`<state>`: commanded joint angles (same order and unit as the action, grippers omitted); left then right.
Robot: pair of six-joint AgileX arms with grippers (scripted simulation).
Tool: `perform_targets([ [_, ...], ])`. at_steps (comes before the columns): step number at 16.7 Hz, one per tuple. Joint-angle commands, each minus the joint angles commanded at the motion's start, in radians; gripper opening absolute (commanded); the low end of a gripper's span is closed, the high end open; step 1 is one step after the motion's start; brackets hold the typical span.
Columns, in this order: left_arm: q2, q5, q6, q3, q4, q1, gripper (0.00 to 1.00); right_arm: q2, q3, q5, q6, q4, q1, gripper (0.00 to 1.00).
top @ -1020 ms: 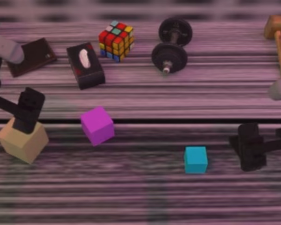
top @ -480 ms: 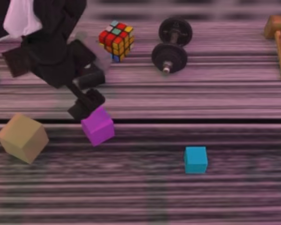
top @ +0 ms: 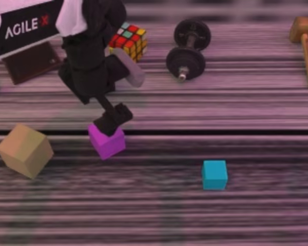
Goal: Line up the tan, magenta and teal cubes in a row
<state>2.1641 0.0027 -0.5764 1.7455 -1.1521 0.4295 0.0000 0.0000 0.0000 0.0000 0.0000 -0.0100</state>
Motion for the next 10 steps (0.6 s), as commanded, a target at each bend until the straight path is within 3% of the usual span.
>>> perform_targets([
  [5,0.005,0.0,-0.001,-0.016,0.018,-0.003,1.0,0.0,0.0,0.0,0.0,0.0,0.0,1.0],
  [10,0.075,0.001,-0.002,-0.126,0.21,-0.002,1.0,0.0,0.0,0.0,0.0,0.0,0.0,1.0],
])
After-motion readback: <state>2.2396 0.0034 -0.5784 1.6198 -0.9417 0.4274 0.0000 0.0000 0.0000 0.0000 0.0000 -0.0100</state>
